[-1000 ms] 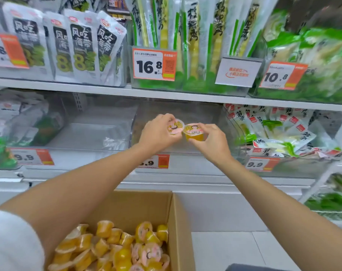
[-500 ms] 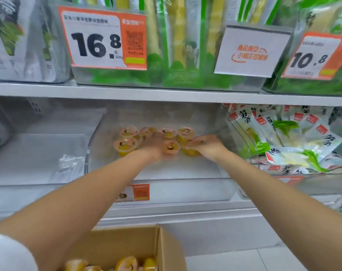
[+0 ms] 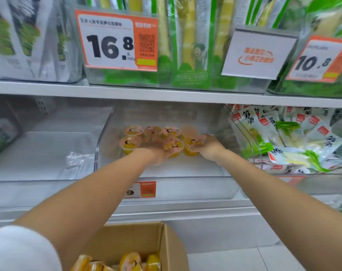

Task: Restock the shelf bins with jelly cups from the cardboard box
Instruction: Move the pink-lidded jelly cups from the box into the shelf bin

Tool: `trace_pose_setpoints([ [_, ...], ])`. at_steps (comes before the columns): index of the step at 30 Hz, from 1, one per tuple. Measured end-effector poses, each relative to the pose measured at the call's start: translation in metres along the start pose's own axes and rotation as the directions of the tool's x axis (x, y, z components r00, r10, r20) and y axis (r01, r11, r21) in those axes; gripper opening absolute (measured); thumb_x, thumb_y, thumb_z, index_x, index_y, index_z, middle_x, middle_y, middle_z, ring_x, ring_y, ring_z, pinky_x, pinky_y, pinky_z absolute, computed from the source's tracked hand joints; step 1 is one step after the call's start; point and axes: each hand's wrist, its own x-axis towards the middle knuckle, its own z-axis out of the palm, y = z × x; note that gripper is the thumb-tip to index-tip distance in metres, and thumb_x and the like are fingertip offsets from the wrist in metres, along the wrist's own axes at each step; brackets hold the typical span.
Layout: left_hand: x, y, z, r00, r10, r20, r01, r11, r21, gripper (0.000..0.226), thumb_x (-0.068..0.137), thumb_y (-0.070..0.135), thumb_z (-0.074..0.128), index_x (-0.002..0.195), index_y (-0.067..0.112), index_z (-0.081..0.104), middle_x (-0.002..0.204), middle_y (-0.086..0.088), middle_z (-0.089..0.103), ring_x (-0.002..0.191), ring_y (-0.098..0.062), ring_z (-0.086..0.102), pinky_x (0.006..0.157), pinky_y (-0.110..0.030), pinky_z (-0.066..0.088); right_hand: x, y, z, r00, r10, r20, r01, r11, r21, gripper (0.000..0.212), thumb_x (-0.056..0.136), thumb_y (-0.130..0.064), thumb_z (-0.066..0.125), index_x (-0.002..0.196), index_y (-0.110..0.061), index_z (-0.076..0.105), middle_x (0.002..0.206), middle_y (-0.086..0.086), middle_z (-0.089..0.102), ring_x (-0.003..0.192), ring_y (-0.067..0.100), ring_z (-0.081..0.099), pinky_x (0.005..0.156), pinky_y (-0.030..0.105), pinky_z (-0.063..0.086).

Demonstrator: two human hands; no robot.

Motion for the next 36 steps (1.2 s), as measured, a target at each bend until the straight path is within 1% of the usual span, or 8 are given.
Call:
trace_pose_setpoints([
  [3, -0.014, 0.000, -0.007, 0.993, 0.002, -0.120, -0.011, 0.997, -0.076, 0.067, 0.096, 0.056, 0.037, 0.153, 0.034, 0.010, 0.161, -0.008, 0.007, 0.148, -0.033, 0.006, 0.117, -0.051, 0.013, -0.014, -0.006, -0.005, 0.996, -0.083, -0.014, 0.078, 0.973, -0.219, 0.037, 0.091, -0.034, 0.054, 0.125, -0.023, 0.060, 0.124, 0.011, 0.058, 0.103, 0.029, 0.061, 0.086, 0.034, 0.052],
  [6, -0.044, -0.004, -0.015, 0.950, 0.039, -0.309, -0.101, 0.977, -0.187, 0.023, 0.089, 0.023, 0.054, 0.112, 0.019, 0.055, 0.108, -0.011, 0.059, 0.103, -0.033, 0.058, 0.083, -0.040, 0.050, -0.046, -0.030, -0.005, 0.969, -0.195, -0.150, 0.155, 0.958, -0.243, 0.021, 0.084, -0.024, 0.057, 0.098, -0.017, 0.069, 0.096, 0.009, 0.068, 0.088, 0.031, 0.065, 0.076, 0.034, 0.054],
  [8, -0.075, -0.004, -0.018, 0.903, 0.035, -0.428, -0.163, 0.951, -0.265, 0.016, 0.081, 0.007, 0.053, 0.078, 0.021, 0.046, 0.085, -0.004, 0.057, 0.083, -0.030, 0.058, 0.062, -0.034, 0.045, -0.074, -0.048, -0.001, 0.931, -0.253, -0.263, 0.195, 0.954, -0.226, 0.005, 0.080, -0.020, 0.056, 0.079, -0.019, 0.060, 0.078, 0.004, 0.064, 0.079, 0.030, 0.062, 0.069, 0.035, 0.052],
  [14, -0.175, -0.007, 0.006, 0.810, -0.115, -0.575, -0.164, 0.897, -0.411, 0.021, 0.081, 0.013, 0.052, 0.065, 0.020, 0.039, 0.066, 0.002, 0.054, 0.069, -0.027, 0.050, 0.057, -0.034, 0.037, -0.169, -0.075, 0.037, 0.873, -0.424, -0.242, 0.379, 0.901, -0.210, 0.006, 0.082, -0.020, 0.056, 0.079, -0.017, 0.052, 0.059, -0.003, 0.053, 0.065, 0.027, 0.056, 0.059, 0.037, 0.044],
  [23, -0.226, -0.098, 0.168, 0.975, -0.193, 0.109, 0.221, 0.867, -0.446, 0.012, 0.083, 0.029, 0.068, 0.083, 0.026, 0.057, 0.100, 0.002, 0.066, 0.096, -0.020, 0.061, 0.083, -0.031, 0.050, -0.223, -0.020, 0.171, 0.899, -0.147, 0.412, 0.291, 0.903, -0.315, 0.015, 0.085, -0.015, 0.055, 0.097, -0.015, 0.065, 0.103, 0.006, 0.068, 0.098, 0.024, 0.062, 0.084, 0.032, 0.050],
  [28, -0.238, -0.131, 0.265, 0.877, -0.154, 0.456, 0.352, 0.851, -0.391, 0.033, 0.086, 0.023, 0.069, 0.117, 0.022, 0.059, 0.125, -0.007, 0.060, 0.109, -0.022, 0.060, 0.084, -0.029, 0.049, -0.219, 0.021, 0.245, 0.705, 0.230, 0.671, 0.240, 0.813, -0.530, 0.003, 0.085, -0.010, 0.055, 0.087, -0.010, 0.057, 0.094, 0.009, 0.062, 0.092, 0.028, 0.063, 0.067, 0.029, 0.045],
  [32, -0.250, -0.130, 0.317, 0.812, -0.015, 0.583, 0.295, 0.874, -0.387, 0.067, 0.081, 0.027, 0.075, 0.141, 0.022, 0.045, 0.147, -0.005, 0.041, 0.132, -0.023, 0.044, 0.103, -0.031, 0.043, -0.223, 0.043, 0.270, 0.418, 0.481, 0.770, 0.231, 0.764, -0.602, 0.064, 0.077, -0.014, 0.069, 0.136, -0.014, 0.046, 0.116, 0.004, 0.058, 0.104, 0.027, 0.060, 0.084, 0.035, 0.051],
  [36, -0.250, -0.115, 0.337, 0.844, 0.018, 0.537, 0.235, 0.887, -0.399, 0.080, 0.070, 0.045, 0.079, 0.141, 0.038, 0.043, 0.130, -0.005, 0.041, 0.125, -0.025, 0.040, 0.103, -0.033, 0.040, -0.228, 0.051, 0.280, 0.411, 0.421, 0.808, 0.381, 0.726, -0.572, 0.084, 0.080, -0.023, 0.075, 0.150, -0.022, 0.028, 0.154, 0.002, 0.029, 0.133, 0.028, 0.041, 0.105, 0.041, 0.043],
])
